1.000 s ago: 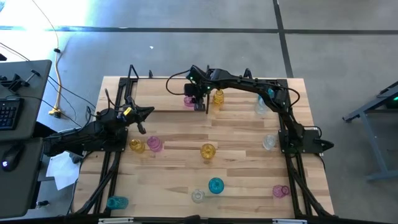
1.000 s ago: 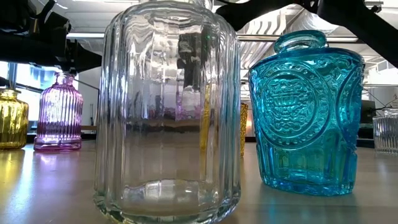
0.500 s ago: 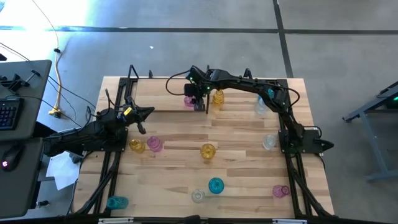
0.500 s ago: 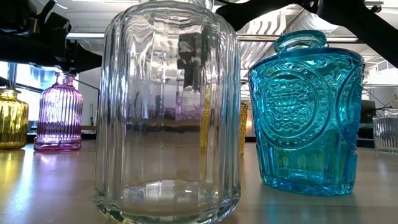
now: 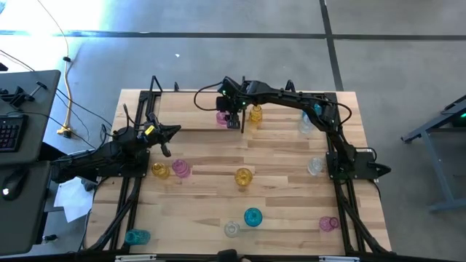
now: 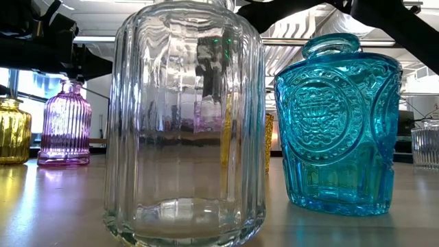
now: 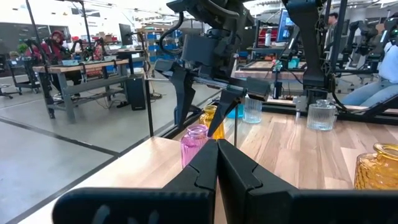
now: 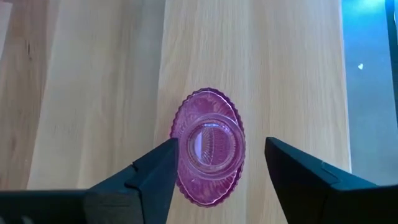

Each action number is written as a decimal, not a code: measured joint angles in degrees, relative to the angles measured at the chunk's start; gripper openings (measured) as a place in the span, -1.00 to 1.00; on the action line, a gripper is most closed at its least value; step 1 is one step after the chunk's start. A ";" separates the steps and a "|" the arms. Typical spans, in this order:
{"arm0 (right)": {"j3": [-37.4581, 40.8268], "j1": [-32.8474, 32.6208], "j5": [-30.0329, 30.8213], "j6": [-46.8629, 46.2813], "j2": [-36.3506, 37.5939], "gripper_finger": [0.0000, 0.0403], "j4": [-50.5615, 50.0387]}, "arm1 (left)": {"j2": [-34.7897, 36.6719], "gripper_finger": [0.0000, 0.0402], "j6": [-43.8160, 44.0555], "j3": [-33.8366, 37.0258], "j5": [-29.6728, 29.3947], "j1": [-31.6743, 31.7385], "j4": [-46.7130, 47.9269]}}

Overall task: Sort vases onto shelf
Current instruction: Put the middle pink vase on the shelf, then put the left pink vase on the shelf

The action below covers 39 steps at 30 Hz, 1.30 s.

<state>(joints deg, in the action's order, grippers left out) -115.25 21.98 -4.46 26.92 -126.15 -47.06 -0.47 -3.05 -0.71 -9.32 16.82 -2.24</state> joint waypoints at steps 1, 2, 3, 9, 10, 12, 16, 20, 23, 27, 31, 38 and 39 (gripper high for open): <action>-0.43 0.00 0.09 0.02 0.00 0.13 -0.65 | 0.00 -1.00 0.00 0.02 0.00 0.00 0.01; -0.80 0.00 0.40 0.07 0.00 0.13 -1.14 | 0.00 -1.00 0.00 0.02 0.00 0.00 0.02; -1.10 -0.06 0.36 0.11 -0.02 0.13 -1.18 | 0.00 -1.00 0.00 0.02 0.02 0.00 0.05; -4.97 -0.33 0.24 0.39 0.04 0.13 -4.11 | 0.00 -1.00 0.01 0.01 0.02 0.00 0.31; -5.69 -0.35 0.18 0.36 0.04 0.13 -5.10 | 0.00 -1.00 0.02 0.00 0.02 0.00 0.33; -7.50 -0.40 0.14 0.19 0.02 0.12 -7.01 | 0.00 -1.00 0.02 0.01 0.02 0.00 0.33; -11.64 -0.98 0.15 -1.03 0.03 -0.01 -10.89 | -0.01 -1.00 0.02 0.00 0.02 0.00 0.31; -16.83 -2.88 2.07 -0.51 0.24 -0.29 -15.02 | 0.00 -1.00 0.46 0.00 0.04 0.00 0.33; -19.74 -4.46 2.70 -0.77 0.49 -0.57 -18.29 | 0.00 -1.00 0.46 0.02 0.04 0.00 0.31; -16.97 -6.82 2.22 -2.76 3.93 -0.93 -18.12 | 0.00 -1.00 0.42 0.00 0.04 0.00 0.31; -10.54 -9.80 0.85 -6.46 6.98 -0.93 -11.79 | 0.00 -1.00 0.42 0.00 0.06 0.00 0.28; 13.51 -15.52 1.83 -11.71 15.69 -0.98 14.68 | 0.00 -1.00 0.77 0.00 1.18 0.00 0.35; 17.93 -16.24 2.19 -12.75 17.15 -0.99 19.80 | 0.00 -1.00 0.88 0.00 1.39 0.00 0.39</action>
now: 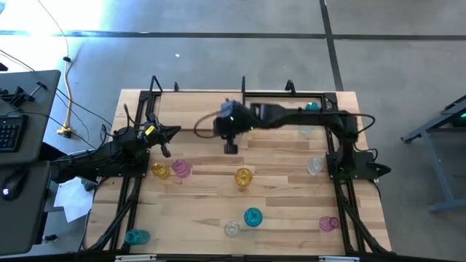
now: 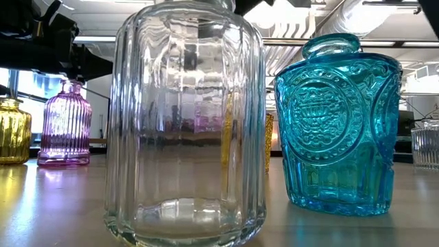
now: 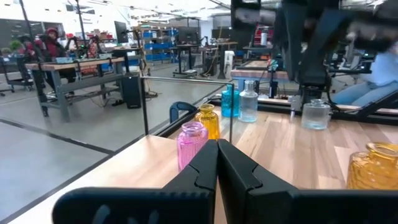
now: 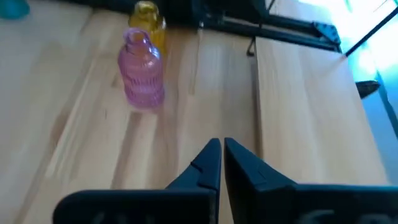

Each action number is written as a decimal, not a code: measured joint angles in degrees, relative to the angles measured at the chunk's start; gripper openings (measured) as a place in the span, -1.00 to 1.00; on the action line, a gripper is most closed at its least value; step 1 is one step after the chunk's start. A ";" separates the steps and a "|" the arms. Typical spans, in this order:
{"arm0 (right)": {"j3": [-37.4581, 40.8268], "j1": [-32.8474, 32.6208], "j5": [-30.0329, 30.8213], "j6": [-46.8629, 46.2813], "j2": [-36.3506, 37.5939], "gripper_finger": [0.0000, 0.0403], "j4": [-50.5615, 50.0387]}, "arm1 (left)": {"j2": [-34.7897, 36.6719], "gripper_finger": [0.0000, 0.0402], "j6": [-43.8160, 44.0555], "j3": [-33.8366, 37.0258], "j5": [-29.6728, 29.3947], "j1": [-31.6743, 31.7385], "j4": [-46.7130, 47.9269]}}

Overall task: Sort vases onto shelf
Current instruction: Put the left pink vase on the shelf

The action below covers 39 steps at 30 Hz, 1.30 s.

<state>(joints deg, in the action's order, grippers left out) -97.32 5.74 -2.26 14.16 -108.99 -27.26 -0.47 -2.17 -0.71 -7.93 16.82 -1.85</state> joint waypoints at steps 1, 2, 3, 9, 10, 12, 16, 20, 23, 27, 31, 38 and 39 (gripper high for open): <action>4.46 -0.62 0.32 -1.13 1.56 -0.99 4.92 | 0.00 -1.00 0.01 0.00 0.27 0.00 -0.01; 8.76 -1.19 0.34 -2.63 3.17 -1.00 10.10 | 0.00 -1.00 0.01 0.00 0.39 0.00 0.09; 13.11 -1.66 0.52 -4.30 4.76 -1.00 15.27 | 0.00 -1.00 0.01 0.02 0.38 0.00 0.20; 34.91 -4.72 4.99 -12.80 13.15 -1.00 36.84 | 0.00 -1.00 1.02 0.00 1.66 -0.02 0.24; 37.68 -5.14 6.36 -13.75 14.29 -1.00 39.31 | 0.00 -1.00 1.09 0.01 2.24 -0.02 0.26; 42.74 -5.85 8.82 -15.76 16.49 -1.00 43.32 | 0.00 -1.00 1.18 0.01 3.28 -0.02 0.23; 51.83 -6.33 10.85 -18.24 19.36 -1.00 52.70 | -0.11 -1.00 3.30 -0.49 5.22 -0.02 0.92; 58.44 -6.05 10.91 -18.15 20.20 -1.00 64.12 | -1.74 -1.00 5.78 -3.26 7.62 -0.06 1.52; 60.93 -5.18 10.84 -17.27 20.13 -1.00 68.93 | -3.66 -0.99 7.65 -6.13 7.68 -0.07 4.10; 61.66 -4.09 10.81 -15.41 20.13 -1.00 69.52 | -7.68 -0.91 10.78 -10.56 8.53 -0.74 10.85; 61.66 -3.11 10.25 -12.25 20.13 -1.00 69.63 | -13.29 -0.77 14.08 -13.93 8.92 -3.05 14.26; 61.66 -1.51 8.87 -9.60 20.13 -1.00 68.77 | -26.29 -0.49 17.09 -19.32 8.86 -9.50 16.42; 61.66 -1.41 8.00 -9.47 20.12 -1.00 68.42 | -28.29 -0.45 17.08 -20.50 8.62 -10.46 17.26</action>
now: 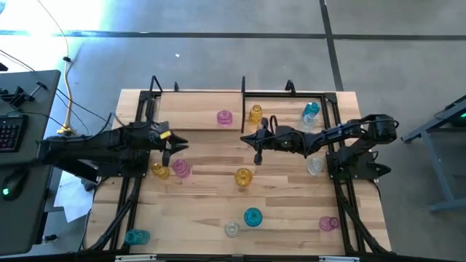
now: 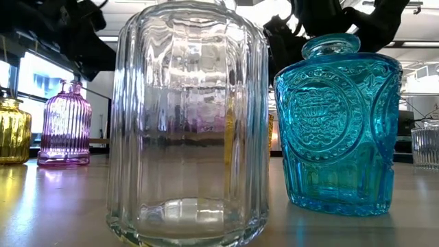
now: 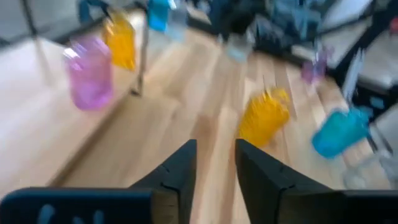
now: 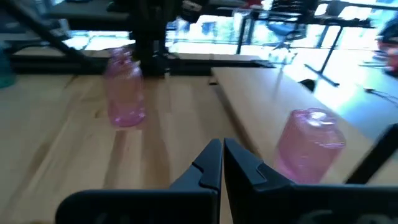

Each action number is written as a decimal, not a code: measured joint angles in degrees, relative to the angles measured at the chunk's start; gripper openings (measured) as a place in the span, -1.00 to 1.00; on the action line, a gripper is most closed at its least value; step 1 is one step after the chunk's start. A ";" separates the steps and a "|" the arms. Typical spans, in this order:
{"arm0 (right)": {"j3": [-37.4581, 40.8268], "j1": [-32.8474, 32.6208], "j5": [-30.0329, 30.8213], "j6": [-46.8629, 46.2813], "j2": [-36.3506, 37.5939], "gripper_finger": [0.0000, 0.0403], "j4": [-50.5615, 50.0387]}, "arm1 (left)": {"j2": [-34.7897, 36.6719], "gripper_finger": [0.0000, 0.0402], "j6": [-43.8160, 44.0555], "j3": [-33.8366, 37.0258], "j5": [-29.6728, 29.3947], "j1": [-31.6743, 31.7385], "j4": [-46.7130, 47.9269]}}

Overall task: Sort vases onto shelf
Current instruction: Put the left pink vase on the shelf

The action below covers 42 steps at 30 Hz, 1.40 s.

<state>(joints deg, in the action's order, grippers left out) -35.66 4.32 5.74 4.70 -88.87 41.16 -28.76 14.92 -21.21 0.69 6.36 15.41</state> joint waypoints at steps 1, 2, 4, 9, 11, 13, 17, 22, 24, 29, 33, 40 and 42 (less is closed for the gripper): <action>0.00 0.14 -0.39 0.13 -0.01 -1.00 -0.27 | -1.98 -0.41 0.14 -1.18 -0.42 -0.87 1.00; 0.00 0.19 -0.44 0.27 -0.03 -1.00 -0.39 | -3.71 -0.38 0.93 -2.50 -1.01 -1.64 2.60; 0.00 0.19 -0.48 0.27 -0.03 -1.00 -0.76 | -6.94 -0.31 2.99 -5.59 -1.27 -2.97 6.47; 0.00 0.19 -0.47 0.30 -0.03 -1.00 -1.55 | -13.17 -0.15 7.46 -15.07 -1.29 -5.95 20.81; 0.00 0.19 -0.49 0.31 -0.03 -1.00 -1.58 | -15.26 -0.10 8.72 -18.71 -1.32 -7.03 26.70; 0.00 0.19 -0.61 0.38 -0.03 -1.00 -1.67 | -17.66 -0.04 10.67 -21.78 -1.33 -8.06 32.15; 0.00 0.19 -0.66 0.49 -0.05 -1.00 -1.74 | -22.48 0.09 13.39 -26.29 -0.68 -10.57 40.18; 0.00 0.19 -0.63 0.73 -0.05 -1.00 -1.98 | -28.40 0.24 13.42 -28.09 0.17 -13.71 43.41; 0.00 0.19 -0.63 0.73 -0.05 -1.00 -2.08 | -30.56 0.29 13.42 -28.32 0.02 -14.36 44.97; 0.00 0.19 -0.61 0.73 -0.05 -1.00 -2.21 | -34.16 0.37 13.46 -28.99 -1.87 -14.74 47.54; 0.00 0.19 -0.61 0.73 -0.05 -1.00 -2.35 | -34.86 0.36 13.46 -28.99 -2.05 -14.74 47.57; 0.00 0.19 -0.58 0.71 -0.05 -1.00 -2.37 | -34.83 0.10 12.97 -28.99 -4.19 -14.72 47.48; 0.00 0.19 -0.56 0.71 -0.05 -1.00 -2.37 | -34.83 0.01 12.97 -28.99 -4.48 -14.72 47.17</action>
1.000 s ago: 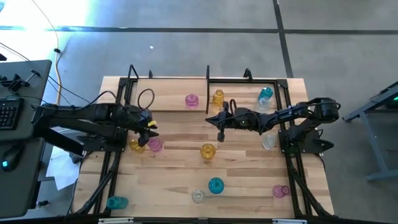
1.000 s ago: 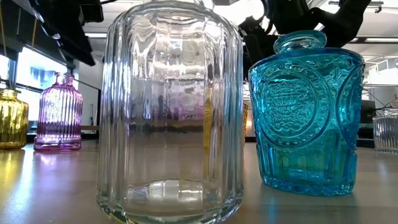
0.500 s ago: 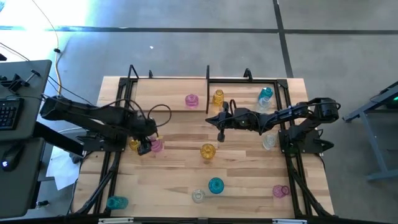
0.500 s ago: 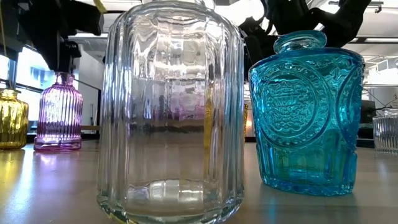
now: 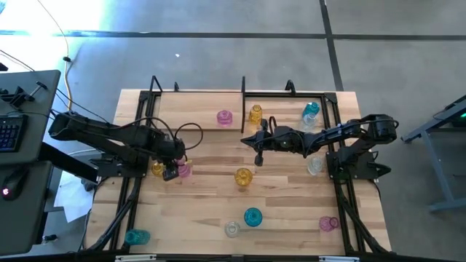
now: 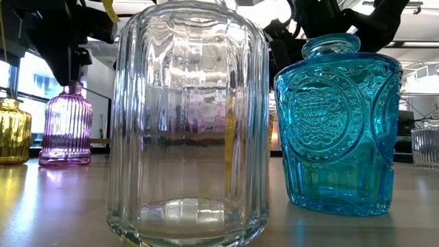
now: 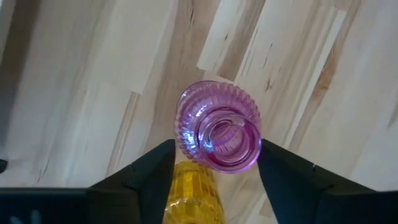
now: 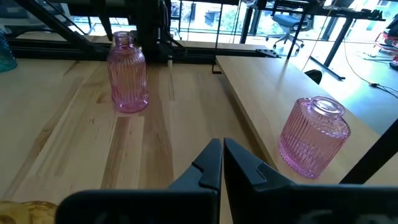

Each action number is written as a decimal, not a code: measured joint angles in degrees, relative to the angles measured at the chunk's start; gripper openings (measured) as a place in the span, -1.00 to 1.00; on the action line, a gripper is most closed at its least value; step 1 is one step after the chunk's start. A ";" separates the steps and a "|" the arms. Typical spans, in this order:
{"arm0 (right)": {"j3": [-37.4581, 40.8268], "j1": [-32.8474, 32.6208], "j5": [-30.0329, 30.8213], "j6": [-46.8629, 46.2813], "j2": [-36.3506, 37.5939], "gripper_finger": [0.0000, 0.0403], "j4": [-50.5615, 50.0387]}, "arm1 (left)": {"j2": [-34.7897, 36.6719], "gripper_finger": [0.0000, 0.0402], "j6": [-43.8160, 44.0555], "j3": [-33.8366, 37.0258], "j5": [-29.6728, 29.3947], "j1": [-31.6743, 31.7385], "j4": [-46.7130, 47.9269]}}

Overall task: Sort vases onto shelf
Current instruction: Put the left pink vase on the shelf

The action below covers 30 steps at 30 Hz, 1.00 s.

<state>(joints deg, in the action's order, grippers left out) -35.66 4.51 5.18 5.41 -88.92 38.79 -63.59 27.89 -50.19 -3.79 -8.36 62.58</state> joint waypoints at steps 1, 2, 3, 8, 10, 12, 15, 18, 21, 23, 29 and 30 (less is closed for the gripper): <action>0.00 0.00 0.04 0.00 0.00 -1.00 0.00 | 0.00 -0.04 0.02 0.00 0.03 0.00 -0.26; 0.00 0.00 0.18 0.00 0.00 -1.00 0.00 | 0.00 -0.07 0.02 0.00 0.15 0.00 -0.77; 0.00 0.00 0.17 0.00 0.00 -1.00 0.00 | 0.00 -0.10 0.18 0.00 0.47 0.00 -1.50; -0.02 0.00 0.16 0.00 0.00 -1.00 0.00 | -0.96 -0.14 0.43 0.00 1.79 0.10 -3.36; -0.02 0.00 0.15 0.00 0.00 -1.00 0.00 | -2.00 -0.14 0.43 0.00 1.84 0.13 -3.31; -0.02 0.00 0.15 0.00 0.00 -1.00 -0.01 | -3.35 -0.14 0.21 0.02 1.84 0.13 -3.27; -0.02 0.00 0.14 0.00 0.00 -1.00 -0.02 | -5.17 -0.14 -1.73 -0.11 1.73 0.13 -3.53; -0.02 0.00 0.12 0.00 0.00 -1.00 -0.24 | -6.09 -0.14 -2.94 -0.17 1.60 0.15 -3.73; -0.02 0.00 0.10 0.00 0.00 -1.00 -0.31 | -5.83 -0.15 -3.48 -0.14 1.61 0.14 -3.66; -0.02 0.00 0.08 0.00 0.00 -1.00 -0.31 | -5.26 -0.19 -3.53 -0.09 1.54 0.13 -3.57; -0.02 0.00 -0.09 0.00 0.00 -1.00 -0.31 | -3.05 -0.41 -3.08 0.13 1.48 1.19 -3.13; -0.02 0.00 -0.09 0.00 0.00 -1.00 -0.31 | -2.69 -0.41 -3.05 0.26 1.75 1.76 -3.01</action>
<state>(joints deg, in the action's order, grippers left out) -35.68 4.51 5.08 5.41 -88.92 38.48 -66.28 24.84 -49.93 -2.05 -6.60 59.57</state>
